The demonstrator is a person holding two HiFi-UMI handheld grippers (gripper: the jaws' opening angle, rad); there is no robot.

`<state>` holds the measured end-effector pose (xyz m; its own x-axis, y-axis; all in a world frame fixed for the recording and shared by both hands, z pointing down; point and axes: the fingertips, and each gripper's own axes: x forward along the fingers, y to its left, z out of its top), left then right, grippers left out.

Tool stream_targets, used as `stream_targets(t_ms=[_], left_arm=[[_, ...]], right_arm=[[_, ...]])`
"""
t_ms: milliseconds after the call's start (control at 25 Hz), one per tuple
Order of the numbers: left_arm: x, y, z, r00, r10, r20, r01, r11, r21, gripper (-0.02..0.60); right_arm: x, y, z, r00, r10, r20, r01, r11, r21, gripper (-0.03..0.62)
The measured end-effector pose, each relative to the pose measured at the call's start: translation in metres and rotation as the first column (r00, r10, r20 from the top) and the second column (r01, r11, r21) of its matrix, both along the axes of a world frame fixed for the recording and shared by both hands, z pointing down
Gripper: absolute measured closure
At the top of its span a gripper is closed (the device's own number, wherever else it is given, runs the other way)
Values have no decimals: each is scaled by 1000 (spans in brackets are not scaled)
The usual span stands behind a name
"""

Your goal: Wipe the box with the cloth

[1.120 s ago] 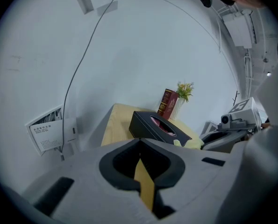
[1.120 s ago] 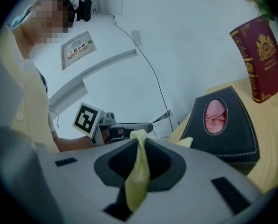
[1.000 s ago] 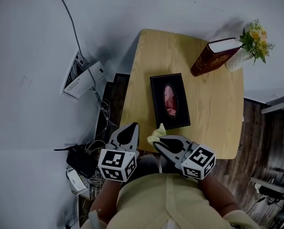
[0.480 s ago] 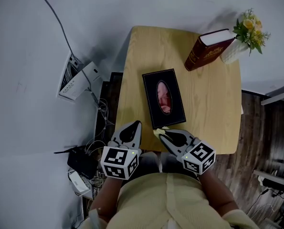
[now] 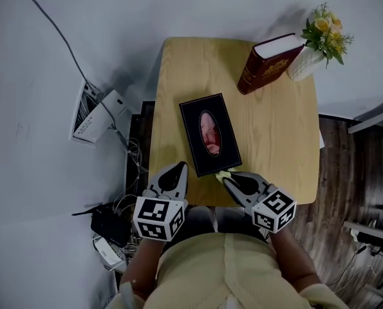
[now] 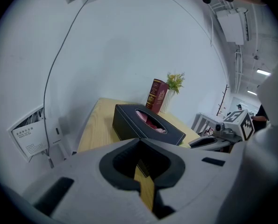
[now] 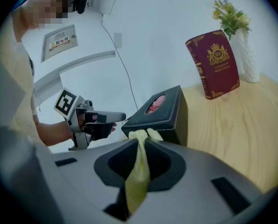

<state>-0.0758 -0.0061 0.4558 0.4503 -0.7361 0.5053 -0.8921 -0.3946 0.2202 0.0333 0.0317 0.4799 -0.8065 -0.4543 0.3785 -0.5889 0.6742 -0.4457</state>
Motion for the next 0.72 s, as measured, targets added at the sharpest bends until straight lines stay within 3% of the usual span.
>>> stream_targets(t_ms=[440, 720], left_arm=[[5, -17, -7, 1000, 2, 11, -2, 1000, 22, 565], [2, -21, -10, 1000, -13, 8, 13, 999, 31, 565]], right_arm=[[41, -10, 5, 993, 117, -21, -117, 993, -28, 539], [53, -11, -11, 993, 118, -20, -118, 993, -21, 539]])
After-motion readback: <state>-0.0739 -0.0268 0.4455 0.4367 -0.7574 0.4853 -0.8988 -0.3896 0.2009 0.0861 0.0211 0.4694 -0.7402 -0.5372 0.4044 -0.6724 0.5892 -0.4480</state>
